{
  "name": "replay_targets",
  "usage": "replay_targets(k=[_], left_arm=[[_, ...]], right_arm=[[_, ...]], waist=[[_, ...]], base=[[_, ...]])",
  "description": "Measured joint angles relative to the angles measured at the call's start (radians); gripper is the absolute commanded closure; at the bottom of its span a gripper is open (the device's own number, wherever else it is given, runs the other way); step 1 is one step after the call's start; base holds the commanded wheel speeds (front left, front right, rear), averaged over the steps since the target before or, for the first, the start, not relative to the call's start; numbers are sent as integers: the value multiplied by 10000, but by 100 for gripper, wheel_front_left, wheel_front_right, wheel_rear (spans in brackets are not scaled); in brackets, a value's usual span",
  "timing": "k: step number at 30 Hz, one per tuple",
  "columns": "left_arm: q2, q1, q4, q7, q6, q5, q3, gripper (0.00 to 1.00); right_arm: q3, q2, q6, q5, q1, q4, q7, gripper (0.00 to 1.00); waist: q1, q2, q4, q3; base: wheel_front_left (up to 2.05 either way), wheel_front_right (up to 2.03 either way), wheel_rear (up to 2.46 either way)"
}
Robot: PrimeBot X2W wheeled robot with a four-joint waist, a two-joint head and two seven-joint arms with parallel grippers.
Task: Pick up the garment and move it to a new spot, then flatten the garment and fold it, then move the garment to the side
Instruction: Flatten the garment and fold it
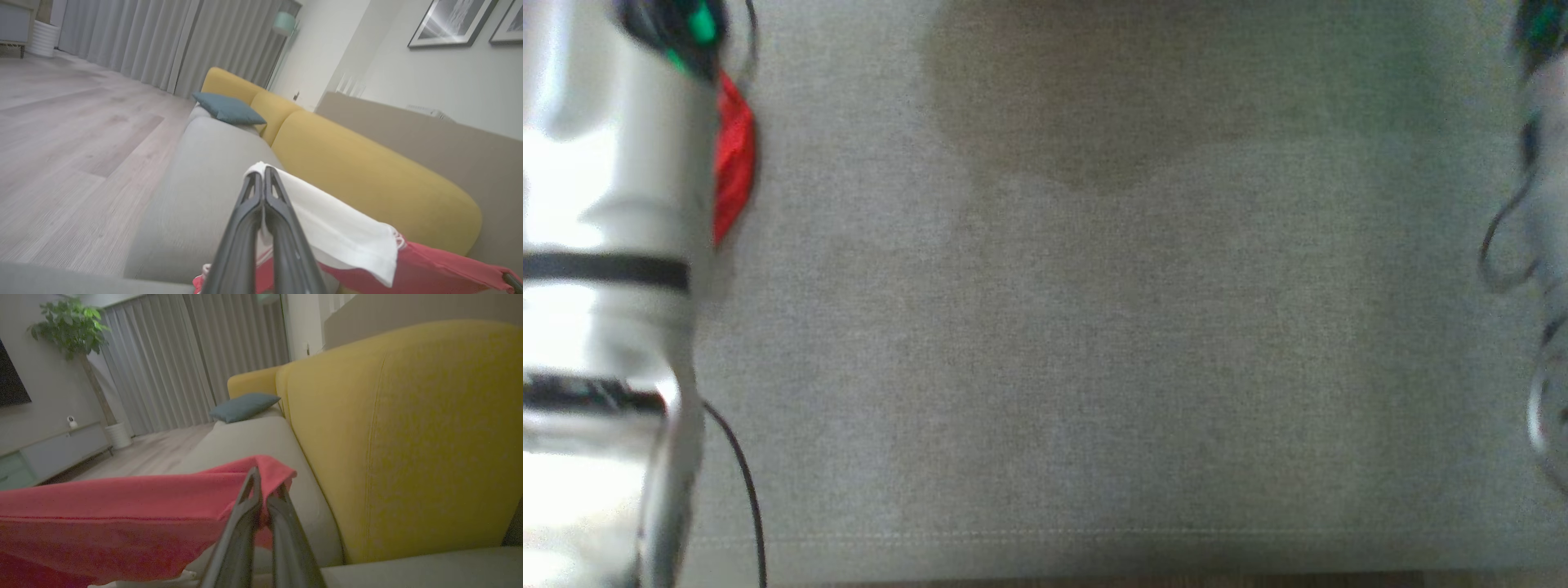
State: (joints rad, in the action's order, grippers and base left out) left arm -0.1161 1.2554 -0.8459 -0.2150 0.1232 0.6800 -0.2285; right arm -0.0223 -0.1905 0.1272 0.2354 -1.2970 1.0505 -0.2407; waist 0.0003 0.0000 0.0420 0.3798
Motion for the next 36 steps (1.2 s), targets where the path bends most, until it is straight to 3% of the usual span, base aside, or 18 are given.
replay_targets(k=[6,10,16,26,36], left_arm=[[-132,-2192,-194,-40,13,104,-1200,100],[-587,-3585,328,127,15,640,-2077,100],[-1588,-5486,1450,481,17,1223,-3524,100],[-2957,-7487,3359,924,86,1588,-5200,100],[-4197,-8658,5150,1814,86,1856,-6215,100]], right_arm=[[848,-25,0,859,1712,1030,437,100],[1835,-295,0,1289,2406,1014,926,100],[3747,-878,0,2288,4157,412,2253,100],[6638,-2615,0,3983,5788,-1244,3559,100],[7634,-3156,0,5290,6541,-1937,4500,100]], waist=[[-2,0,77,-410],[-2,1,119,-832],[-3,1,148,-1634],[-3,1,124,-2874],[-3,1,51,-3595]], base=[[0,0,0],[0,0,0],[0,0,0],[0,0,0],[0,0,0]])
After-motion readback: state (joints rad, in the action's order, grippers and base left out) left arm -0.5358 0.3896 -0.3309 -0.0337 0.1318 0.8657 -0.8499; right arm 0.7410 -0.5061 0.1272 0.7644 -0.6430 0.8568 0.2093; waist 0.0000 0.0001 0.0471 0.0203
